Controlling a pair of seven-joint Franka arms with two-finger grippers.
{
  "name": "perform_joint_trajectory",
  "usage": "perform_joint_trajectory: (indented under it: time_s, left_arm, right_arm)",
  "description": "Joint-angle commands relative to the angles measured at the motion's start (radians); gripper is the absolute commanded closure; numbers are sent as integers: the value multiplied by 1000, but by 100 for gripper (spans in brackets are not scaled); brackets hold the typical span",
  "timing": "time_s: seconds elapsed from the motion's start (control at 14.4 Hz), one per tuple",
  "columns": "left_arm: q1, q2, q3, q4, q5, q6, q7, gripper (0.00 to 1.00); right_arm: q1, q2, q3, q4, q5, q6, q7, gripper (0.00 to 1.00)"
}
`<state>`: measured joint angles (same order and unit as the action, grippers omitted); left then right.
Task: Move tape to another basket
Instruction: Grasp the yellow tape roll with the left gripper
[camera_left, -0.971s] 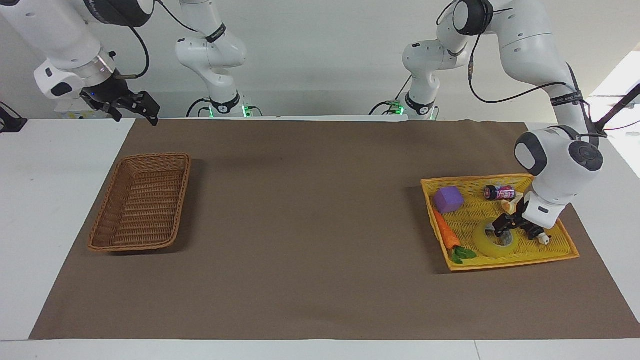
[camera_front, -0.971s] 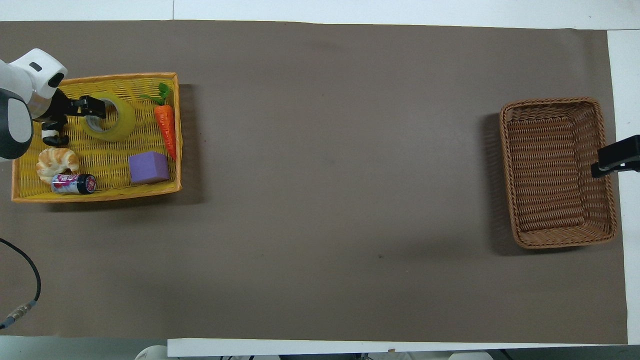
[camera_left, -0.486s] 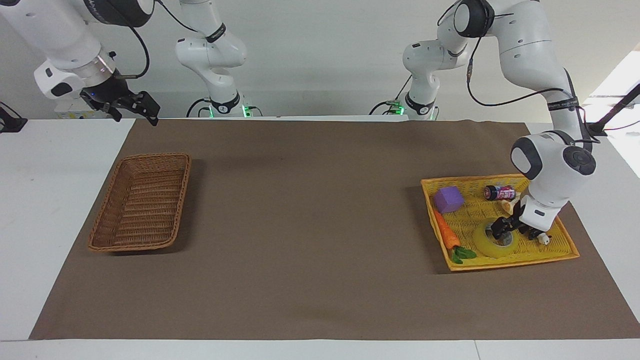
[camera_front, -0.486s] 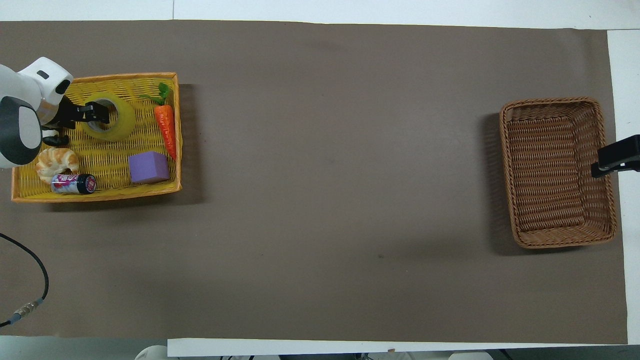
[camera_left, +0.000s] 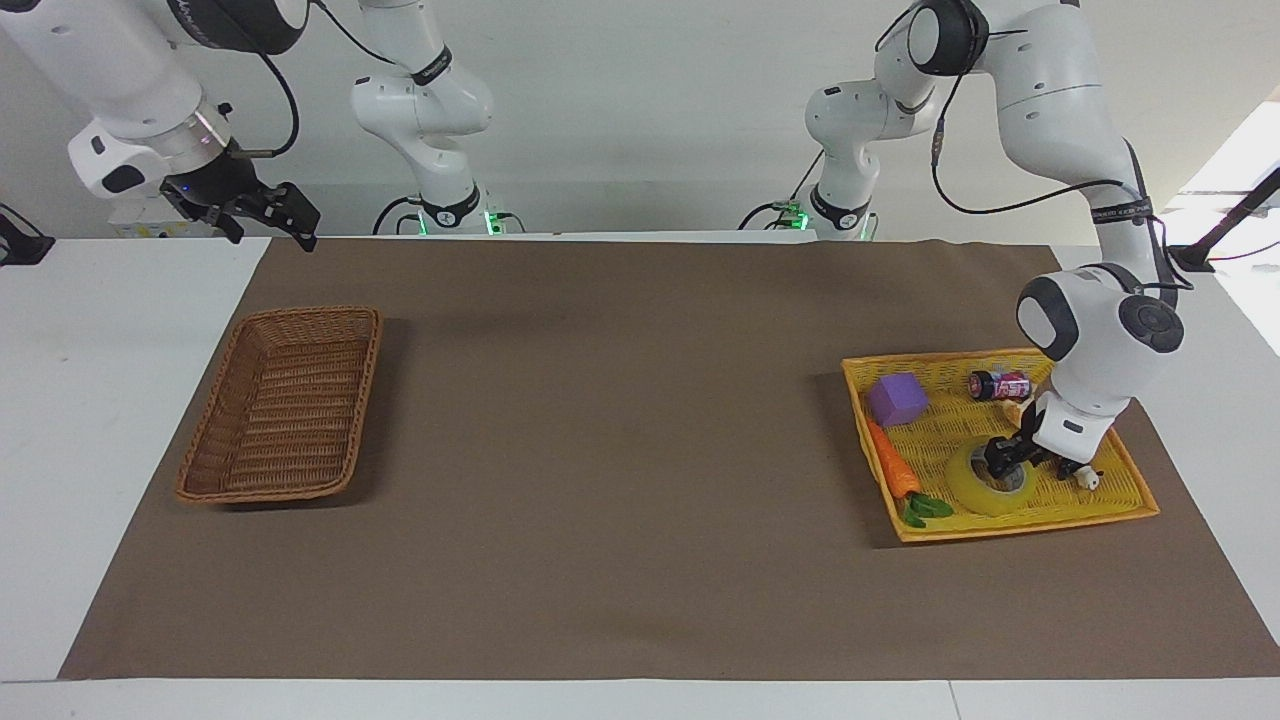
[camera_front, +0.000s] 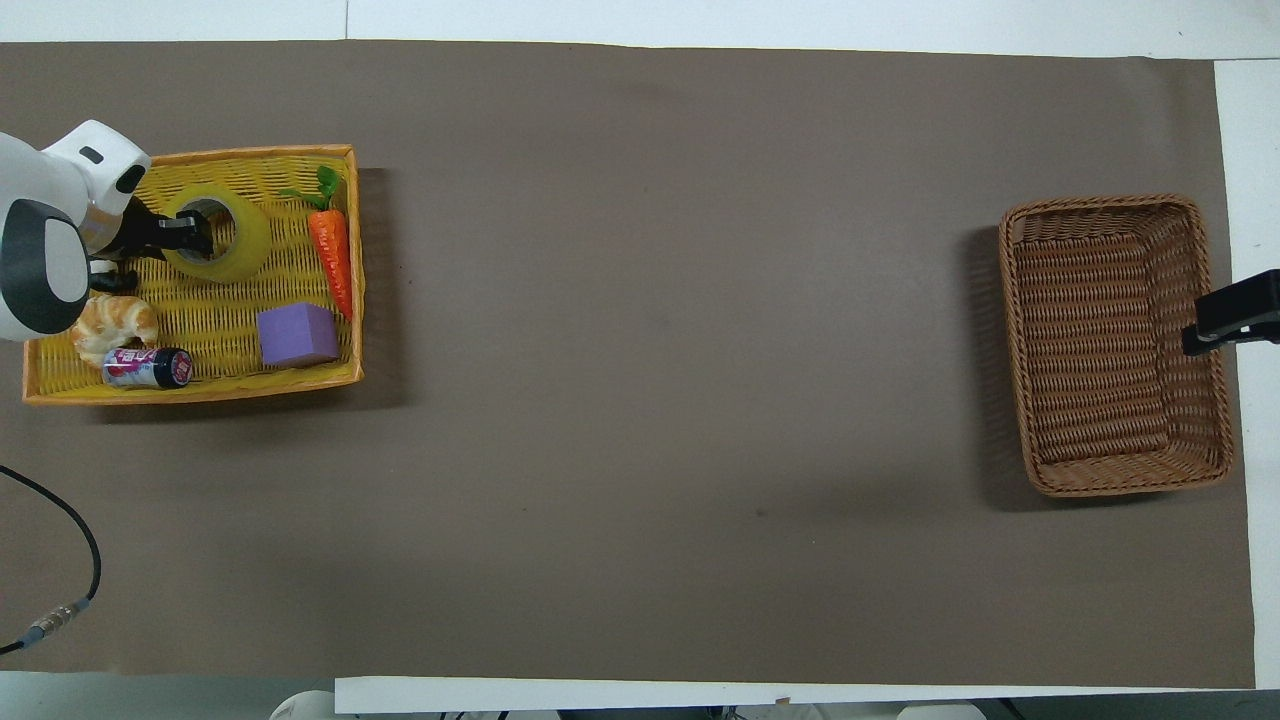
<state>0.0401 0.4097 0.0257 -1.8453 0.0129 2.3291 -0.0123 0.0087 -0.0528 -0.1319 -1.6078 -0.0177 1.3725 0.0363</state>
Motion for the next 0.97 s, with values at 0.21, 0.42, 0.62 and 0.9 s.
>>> perform_joint_trajectory:
  time_s: [0.21, 0.42, 0.62, 0.9]
  left_arm:
    - [-3, 1, 3, -26, -11, 33, -8, 71]
    - [-6, 1, 3, -20, -11, 24, -11, 100]
    - [-8, -2, 2, 70, -28, -106, -11, 100]
    - [-49, -43, -7, 257, -178, -393, -76, 100]
  right_arm:
    - [-9, -10, 8, -14, -1, -3, -21, 1]
    - [-9, -10, 8, -14, -1, -3, -21, 1]
    - [-7, -10, 8, -14, -1, -3, -21, 1]
    - [-7, -10, 8, -14, -1, -6, -21, 1]
